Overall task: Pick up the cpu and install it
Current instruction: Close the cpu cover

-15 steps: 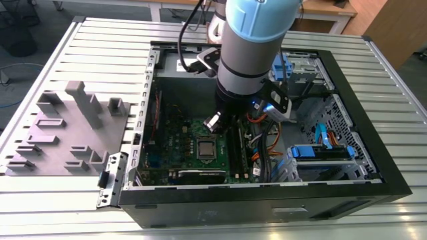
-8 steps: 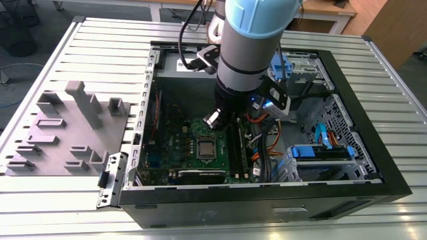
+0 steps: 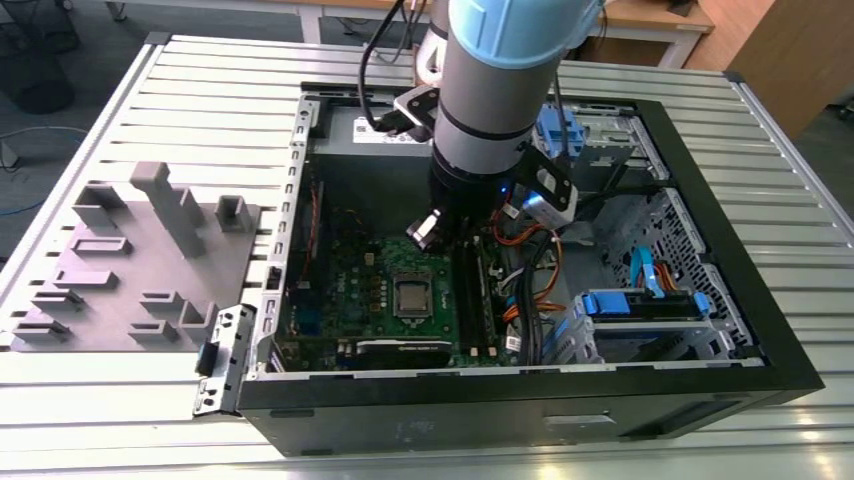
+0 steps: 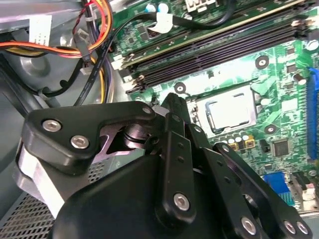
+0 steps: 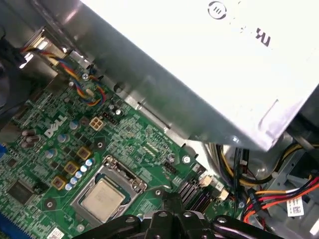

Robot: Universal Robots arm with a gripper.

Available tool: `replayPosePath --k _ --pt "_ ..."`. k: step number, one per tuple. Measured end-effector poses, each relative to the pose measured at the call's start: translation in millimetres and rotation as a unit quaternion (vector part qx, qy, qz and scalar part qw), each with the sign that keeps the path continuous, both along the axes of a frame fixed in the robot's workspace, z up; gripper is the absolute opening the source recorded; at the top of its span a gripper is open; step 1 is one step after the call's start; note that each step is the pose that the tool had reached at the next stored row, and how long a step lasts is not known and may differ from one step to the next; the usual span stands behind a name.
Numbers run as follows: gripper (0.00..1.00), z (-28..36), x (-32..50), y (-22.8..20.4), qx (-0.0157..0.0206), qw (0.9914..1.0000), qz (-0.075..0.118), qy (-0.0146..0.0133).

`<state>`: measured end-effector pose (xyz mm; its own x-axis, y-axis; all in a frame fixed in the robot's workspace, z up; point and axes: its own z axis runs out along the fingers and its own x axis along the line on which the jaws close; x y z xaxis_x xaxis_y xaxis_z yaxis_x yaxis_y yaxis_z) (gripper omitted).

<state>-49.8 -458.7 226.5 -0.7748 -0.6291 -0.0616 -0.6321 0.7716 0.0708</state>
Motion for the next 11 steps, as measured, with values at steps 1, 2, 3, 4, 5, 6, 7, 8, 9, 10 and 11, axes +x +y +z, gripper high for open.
replayPosePath --k 1,2,3,4,5,6,7,8,9,10,11 --pt "0.11 -0.3 0.0 1.2 0.0000 1.00000 0.000 0.0000" --pt "0.11 -0.6 0.0 2.4 0.0000 1.00000 0.000 0.0000" --pt "0.11 -0.9 0.0 3.5 0.0000 1.00000 0.000 0.0000" --pt "0.11 -1.3 0.0 4.5 0.0000 1.00000 0.000 0.0000" --pt "0.11 -1.7 0.0 5.3 0.0000 1.00000 0.000 0.0000" --pt "0.11 -2.0 0.0 6.1 0.0000 1.00000 0.000 0.0000" --pt "0.11 -2.1 0.1 6.4 0.0001 1.00000 0.000 0.0000" --pt "0.11 -2.0 0.1 6.3 0.0000 1.00000 0.000 0.0000" --pt "0.11 -2.1 0.0 6.3 0.0000 1.00000 0.000 0.0000" --pt "0.11 -2.1 0.0 6.4 0.0000 1.00000 0.000 0.0000" --pt "0.11 -2.1 0.0 6.4 0.0000 1.00000 0.000 0.0000"
